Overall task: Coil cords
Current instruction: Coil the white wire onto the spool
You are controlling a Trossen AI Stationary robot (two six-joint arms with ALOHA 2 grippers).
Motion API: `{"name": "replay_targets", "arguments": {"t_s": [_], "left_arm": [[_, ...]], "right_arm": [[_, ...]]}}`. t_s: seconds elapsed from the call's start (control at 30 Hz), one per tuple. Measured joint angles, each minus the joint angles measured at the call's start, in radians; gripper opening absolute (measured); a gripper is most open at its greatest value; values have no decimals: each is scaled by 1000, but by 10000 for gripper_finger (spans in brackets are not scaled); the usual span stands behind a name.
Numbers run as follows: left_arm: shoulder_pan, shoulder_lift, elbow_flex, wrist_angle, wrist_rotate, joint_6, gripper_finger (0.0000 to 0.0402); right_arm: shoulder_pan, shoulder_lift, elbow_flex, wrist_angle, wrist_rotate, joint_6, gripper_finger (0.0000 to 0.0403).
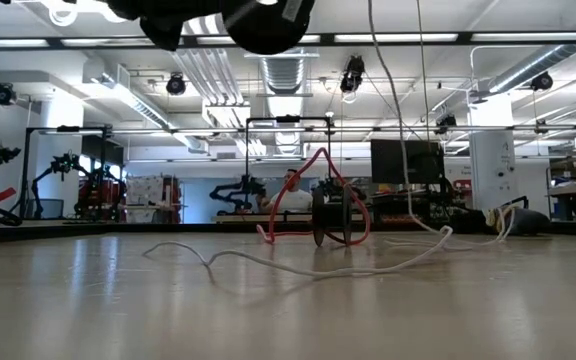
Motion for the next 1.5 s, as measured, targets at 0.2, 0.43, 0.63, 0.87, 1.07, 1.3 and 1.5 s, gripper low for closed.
{"name": "replay_targets", "arguments": {"t_s": [0.2, 0.43, 0.63, 0.87, 1.07, 1.3, 1.5], "left_arm": [[-3, 0, 0, -56, 31, -18, 0], [-3, -34, 0, -61, -75, -32, 0], [-2, -110, 0, -64, -234, -21, 0], [-21, -258, -6, -80, -161, 40, 0], [-53, -330, -11, -171, 44, 36, 0], [-51, -243, -13, -304, 94, -60, 0], [-21, -113, -13, -275, 9, -104, 0]], "right_arm": [[-6, -2, 30, 1, 20, -35, 0], [14, 1, 22, 4, -40, -8, 0], [42, 33, 11, 1, -68, 22, 0], [44, 48, 0, -248, -73, 227, 0], [54, 4, 2, -486, 11, 396, 0], [55, -11, 77, -423, 51, 320, 0], [55, -13, 111, -250, 49, 183, 0]]}}
